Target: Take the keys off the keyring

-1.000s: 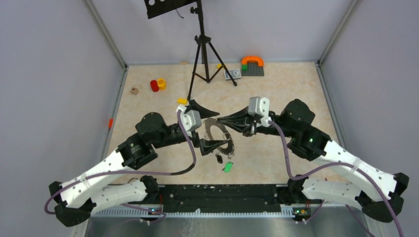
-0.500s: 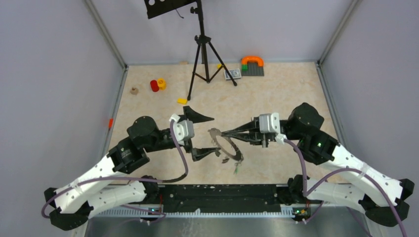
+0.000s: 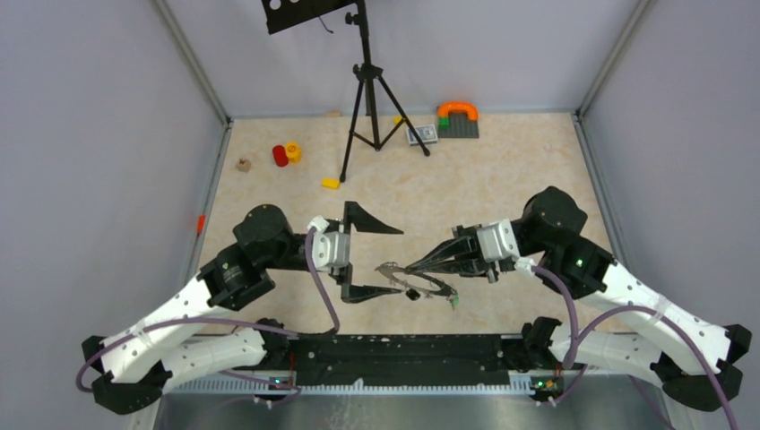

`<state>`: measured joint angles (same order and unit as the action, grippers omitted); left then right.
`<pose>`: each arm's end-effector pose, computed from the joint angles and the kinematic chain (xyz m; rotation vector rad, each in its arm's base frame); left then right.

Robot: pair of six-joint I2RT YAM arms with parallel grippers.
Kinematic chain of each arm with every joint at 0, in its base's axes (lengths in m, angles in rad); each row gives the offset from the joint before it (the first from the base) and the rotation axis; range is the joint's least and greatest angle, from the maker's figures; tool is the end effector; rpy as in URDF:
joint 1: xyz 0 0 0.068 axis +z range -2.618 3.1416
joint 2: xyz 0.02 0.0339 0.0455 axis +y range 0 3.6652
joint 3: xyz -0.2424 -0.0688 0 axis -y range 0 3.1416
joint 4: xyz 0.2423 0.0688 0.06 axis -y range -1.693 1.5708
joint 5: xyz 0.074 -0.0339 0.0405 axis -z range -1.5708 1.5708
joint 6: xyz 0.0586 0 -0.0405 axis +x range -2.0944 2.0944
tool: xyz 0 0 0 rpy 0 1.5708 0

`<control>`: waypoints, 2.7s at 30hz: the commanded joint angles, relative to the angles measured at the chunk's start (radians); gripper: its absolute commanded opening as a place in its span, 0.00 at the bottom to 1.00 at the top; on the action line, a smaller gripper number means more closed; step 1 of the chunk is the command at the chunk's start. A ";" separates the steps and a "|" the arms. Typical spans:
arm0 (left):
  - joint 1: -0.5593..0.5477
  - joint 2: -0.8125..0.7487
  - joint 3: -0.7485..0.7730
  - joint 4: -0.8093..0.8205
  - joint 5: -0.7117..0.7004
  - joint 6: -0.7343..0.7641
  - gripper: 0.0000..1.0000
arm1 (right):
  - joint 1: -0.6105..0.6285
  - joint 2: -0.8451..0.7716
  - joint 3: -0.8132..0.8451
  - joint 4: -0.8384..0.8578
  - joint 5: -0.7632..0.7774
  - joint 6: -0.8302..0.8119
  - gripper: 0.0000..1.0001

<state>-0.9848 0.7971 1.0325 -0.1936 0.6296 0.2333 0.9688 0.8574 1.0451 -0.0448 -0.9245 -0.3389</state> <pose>0.0783 -0.1803 0.4068 1.3197 0.9712 -1.0636 0.0727 0.1884 0.4165 -1.4754 0.6152 1.1519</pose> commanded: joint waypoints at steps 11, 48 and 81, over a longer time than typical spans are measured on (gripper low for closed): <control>-0.001 0.098 -0.006 0.183 0.210 -0.120 0.83 | 0.010 -0.005 0.000 0.172 -0.071 0.023 0.00; -0.001 0.065 -0.050 0.259 0.231 -0.129 0.06 | 0.010 -0.001 -0.022 0.189 -0.083 0.046 0.00; -0.001 -0.019 0.066 -0.294 -0.106 0.669 0.00 | 0.010 -0.107 -0.063 -0.009 0.484 0.233 0.38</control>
<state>-0.9863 0.7937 1.0588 -0.4599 0.5774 0.7284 0.9688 0.7429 0.9562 -0.0380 -0.5537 -0.1822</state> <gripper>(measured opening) 0.023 0.377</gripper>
